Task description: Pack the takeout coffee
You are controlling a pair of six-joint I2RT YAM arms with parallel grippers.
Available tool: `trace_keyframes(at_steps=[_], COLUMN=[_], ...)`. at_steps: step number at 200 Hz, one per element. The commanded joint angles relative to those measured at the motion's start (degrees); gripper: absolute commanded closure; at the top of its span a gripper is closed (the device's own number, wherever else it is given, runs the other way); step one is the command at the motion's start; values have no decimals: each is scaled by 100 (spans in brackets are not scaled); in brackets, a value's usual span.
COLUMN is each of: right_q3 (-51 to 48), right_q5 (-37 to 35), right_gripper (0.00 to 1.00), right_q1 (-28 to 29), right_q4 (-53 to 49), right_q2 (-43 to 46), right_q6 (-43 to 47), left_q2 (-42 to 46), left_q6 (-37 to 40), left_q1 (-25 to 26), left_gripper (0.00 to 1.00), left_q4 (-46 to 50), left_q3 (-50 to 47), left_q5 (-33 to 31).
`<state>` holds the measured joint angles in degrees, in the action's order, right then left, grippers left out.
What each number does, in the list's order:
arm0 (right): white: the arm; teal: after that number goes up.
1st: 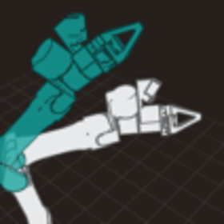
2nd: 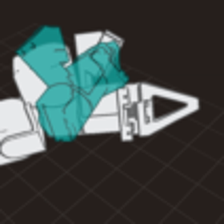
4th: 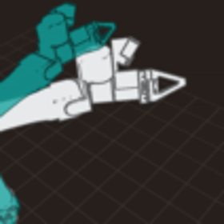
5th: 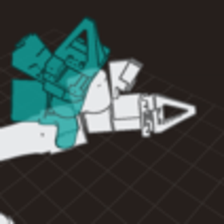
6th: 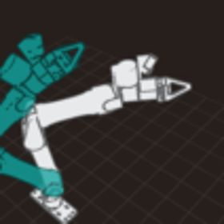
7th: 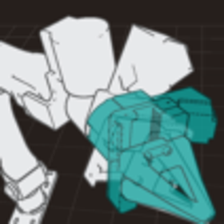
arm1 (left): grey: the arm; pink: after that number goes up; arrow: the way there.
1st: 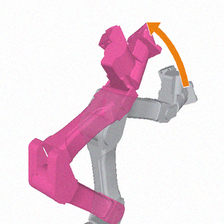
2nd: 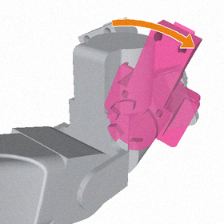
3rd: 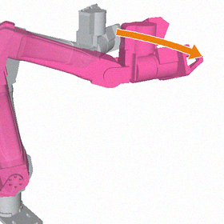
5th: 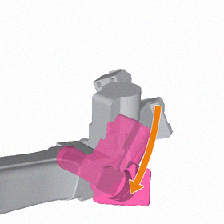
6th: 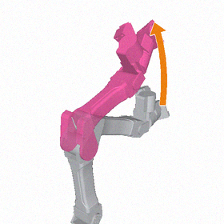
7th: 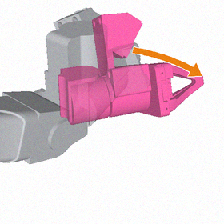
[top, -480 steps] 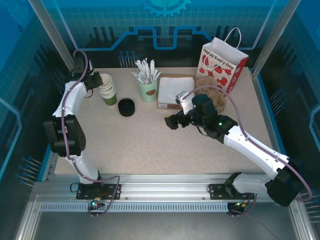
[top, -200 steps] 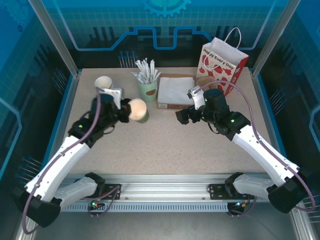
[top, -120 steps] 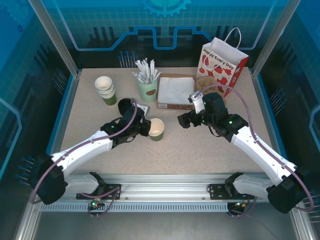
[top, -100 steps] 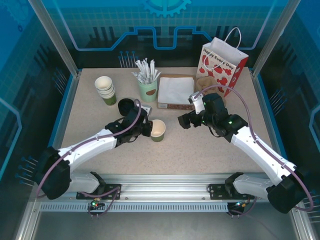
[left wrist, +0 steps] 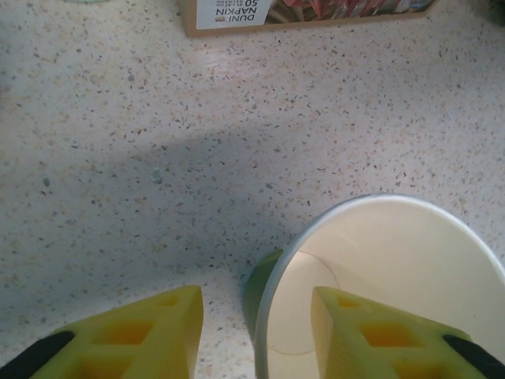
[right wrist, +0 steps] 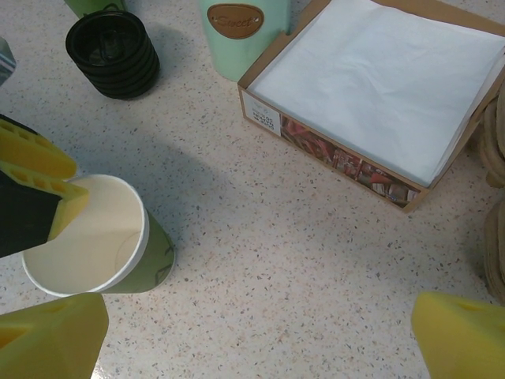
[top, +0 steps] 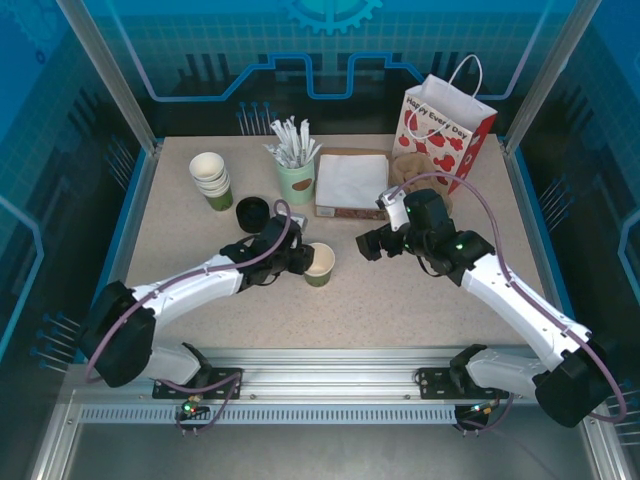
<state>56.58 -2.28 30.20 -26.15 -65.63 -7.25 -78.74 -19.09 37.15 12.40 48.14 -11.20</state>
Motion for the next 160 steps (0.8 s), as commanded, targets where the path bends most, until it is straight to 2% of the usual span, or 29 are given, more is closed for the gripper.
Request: trace_keyframes(at_steps=[1, 35, 51, 73, 117, 160], right_q3=[22, 43, 123, 230, 258, 233], right_q5=[230, 216, 184, 176, 232, 264], right_gripper=[0, 0, 0, 0, 0, 0], right_q1=[-25, 318, 447, 561, 634, 680], right_q4=[22, 294, 347, 378, 480, 532], right_q2=[230, 257, 138, -38, -260, -410], right_q6=[-100, -130, -135, -100, -104, -102], left_q2=[846, 1492, 1288, 656, -663, -1442], left_q6=[6, -344, -417, -398, -163, -15], left_q1=[-315, -1597, -2173, -2708, -3077, -3160], left_gripper=[46, 38, 37, 37, 38, 48], left_q4=[175, 61, -10, -16, -44, -60], left_q3=[137, -218, -228, -18, 721, 1106], left_q5=[-111, 203, 298, 263, 189, 135])
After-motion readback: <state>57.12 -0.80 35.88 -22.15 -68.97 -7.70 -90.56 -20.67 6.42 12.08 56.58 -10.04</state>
